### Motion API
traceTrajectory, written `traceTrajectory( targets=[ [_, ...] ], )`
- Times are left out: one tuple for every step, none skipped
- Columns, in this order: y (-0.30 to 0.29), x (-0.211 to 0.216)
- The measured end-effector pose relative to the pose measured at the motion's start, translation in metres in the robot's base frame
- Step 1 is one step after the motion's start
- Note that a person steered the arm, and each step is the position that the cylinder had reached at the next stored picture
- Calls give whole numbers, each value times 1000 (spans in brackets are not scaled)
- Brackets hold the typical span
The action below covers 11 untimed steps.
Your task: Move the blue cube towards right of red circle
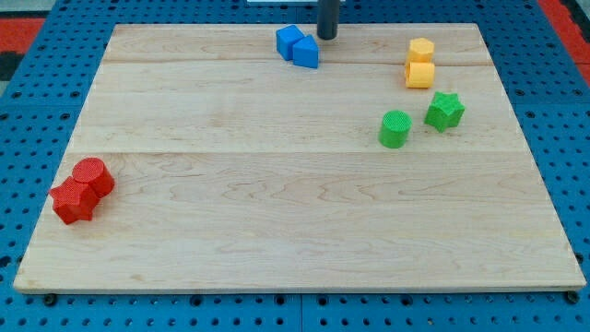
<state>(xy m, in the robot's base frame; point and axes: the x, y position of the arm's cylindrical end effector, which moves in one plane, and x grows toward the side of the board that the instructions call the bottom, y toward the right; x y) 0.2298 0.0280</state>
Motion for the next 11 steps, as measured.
traceTrajectory(
  targets=[
    [-46, 11],
    [-40, -6],
    [-24, -36],
    [-27, -36],
    [-68, -15],
    [-99, 16],
    [-125, 46],
    [-137, 75],
    [-137, 89],
    [-137, 112],
    [-137, 142]
  ],
)
